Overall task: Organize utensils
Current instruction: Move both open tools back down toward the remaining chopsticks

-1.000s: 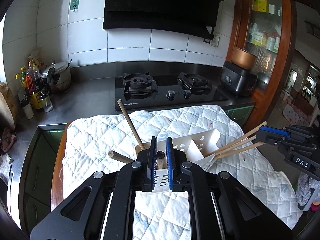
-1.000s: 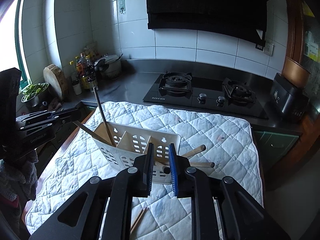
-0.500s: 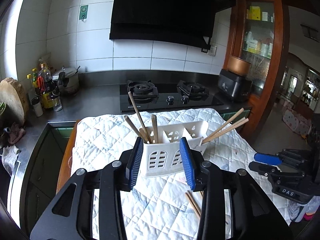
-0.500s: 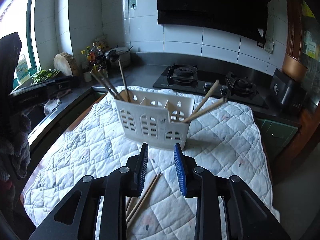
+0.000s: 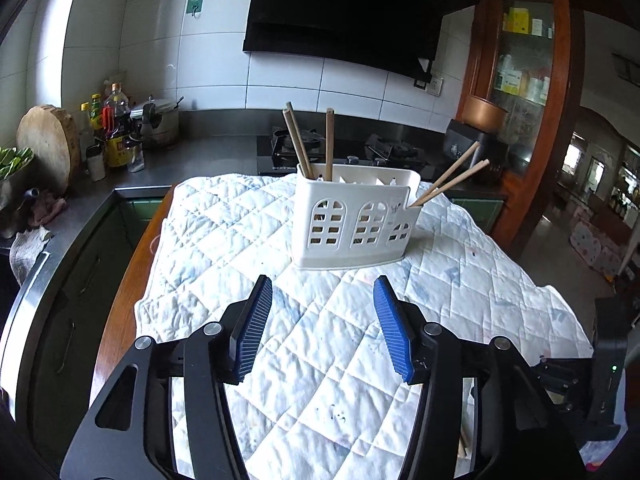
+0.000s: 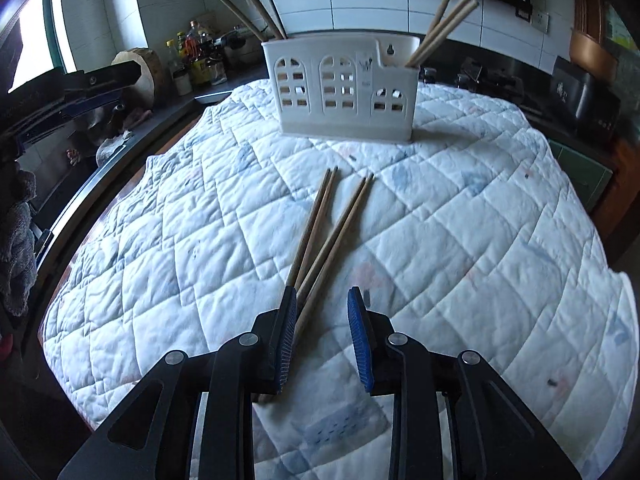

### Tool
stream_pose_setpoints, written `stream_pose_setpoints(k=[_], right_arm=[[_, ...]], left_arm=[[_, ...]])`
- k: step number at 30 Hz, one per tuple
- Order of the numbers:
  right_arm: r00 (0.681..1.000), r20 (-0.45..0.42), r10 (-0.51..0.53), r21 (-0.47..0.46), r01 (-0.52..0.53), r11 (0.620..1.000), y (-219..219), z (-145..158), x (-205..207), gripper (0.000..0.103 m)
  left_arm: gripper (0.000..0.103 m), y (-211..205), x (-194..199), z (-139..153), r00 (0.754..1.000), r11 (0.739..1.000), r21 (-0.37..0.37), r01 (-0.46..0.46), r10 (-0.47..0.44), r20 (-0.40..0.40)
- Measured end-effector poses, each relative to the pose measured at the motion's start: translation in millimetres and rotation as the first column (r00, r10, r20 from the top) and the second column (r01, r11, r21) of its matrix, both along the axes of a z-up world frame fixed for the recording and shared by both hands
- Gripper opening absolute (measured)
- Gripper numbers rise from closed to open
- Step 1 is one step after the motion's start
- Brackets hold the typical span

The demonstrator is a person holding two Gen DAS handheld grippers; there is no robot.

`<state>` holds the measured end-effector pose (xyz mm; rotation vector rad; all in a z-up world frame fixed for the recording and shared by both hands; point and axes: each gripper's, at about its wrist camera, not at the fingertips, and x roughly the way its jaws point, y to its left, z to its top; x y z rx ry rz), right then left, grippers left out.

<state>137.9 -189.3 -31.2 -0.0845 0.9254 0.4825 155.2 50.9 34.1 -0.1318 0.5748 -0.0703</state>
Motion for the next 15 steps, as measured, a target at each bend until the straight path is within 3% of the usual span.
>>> stream_pose_setpoints(k=[8,15], right_arm=[[0.994,-0.087,-0.065,0.080,0.072,0.994,-3.0,-21.2,-8.1,0.024],[0.992,-0.099,-0.079,0.079,0.087,0.993,3.4,-23.3,-5.2,0.017]], left_arm=[[0.056,7.4,-18.5,-23.2,0.999,0.998,-0.050,-0.024,0.022,-0.033],[0.056,14.3,-21.4,-36.4,0.998,0.996,-0.082,-0.039,0.034,-0.060]])
